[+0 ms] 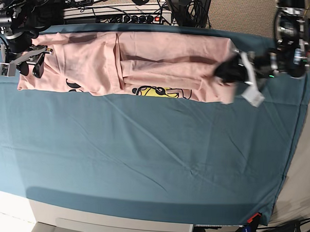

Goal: Fold the T-shirt properly
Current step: 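Drag the shirt end with the left gripper toward the right gripper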

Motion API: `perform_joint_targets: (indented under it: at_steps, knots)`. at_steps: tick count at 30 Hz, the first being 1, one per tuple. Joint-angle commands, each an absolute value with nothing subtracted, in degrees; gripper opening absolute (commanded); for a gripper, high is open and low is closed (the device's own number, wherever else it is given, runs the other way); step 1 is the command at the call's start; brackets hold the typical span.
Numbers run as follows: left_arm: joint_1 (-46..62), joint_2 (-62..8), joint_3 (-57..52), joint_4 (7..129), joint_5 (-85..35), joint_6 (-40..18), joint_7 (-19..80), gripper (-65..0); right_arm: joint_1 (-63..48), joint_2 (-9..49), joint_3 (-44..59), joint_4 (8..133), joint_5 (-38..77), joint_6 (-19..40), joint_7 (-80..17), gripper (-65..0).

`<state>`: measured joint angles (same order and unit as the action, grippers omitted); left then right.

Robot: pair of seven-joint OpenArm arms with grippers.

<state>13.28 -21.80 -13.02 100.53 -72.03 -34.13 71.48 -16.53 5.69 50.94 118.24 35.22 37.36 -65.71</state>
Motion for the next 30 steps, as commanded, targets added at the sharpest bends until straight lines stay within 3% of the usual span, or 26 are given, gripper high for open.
perform_joint_targets:
  at_steps: [1, 18, 30]
  knots:
    - [12.12, -21.56, -11.64, 101.51, -73.03, -34.59, 70.39, -65.0, -16.34, 6.52, 51.11, 119.2, 35.92, 37.34, -64.01, -35.8]
    - [4.69, -9.47, 10.09, 101.1, -59.51, -33.67, 64.4, -65.0, -16.34, 6.52, 51.09, 119.13, 29.95, 33.56, -61.6, -35.8]
    - [0.34, -4.12, 13.37, 98.21, -54.78, -33.67, 61.45, -65.0, -16.34, 6.52, 51.05, 119.13, 30.06, 33.56, -61.43, -35.9]
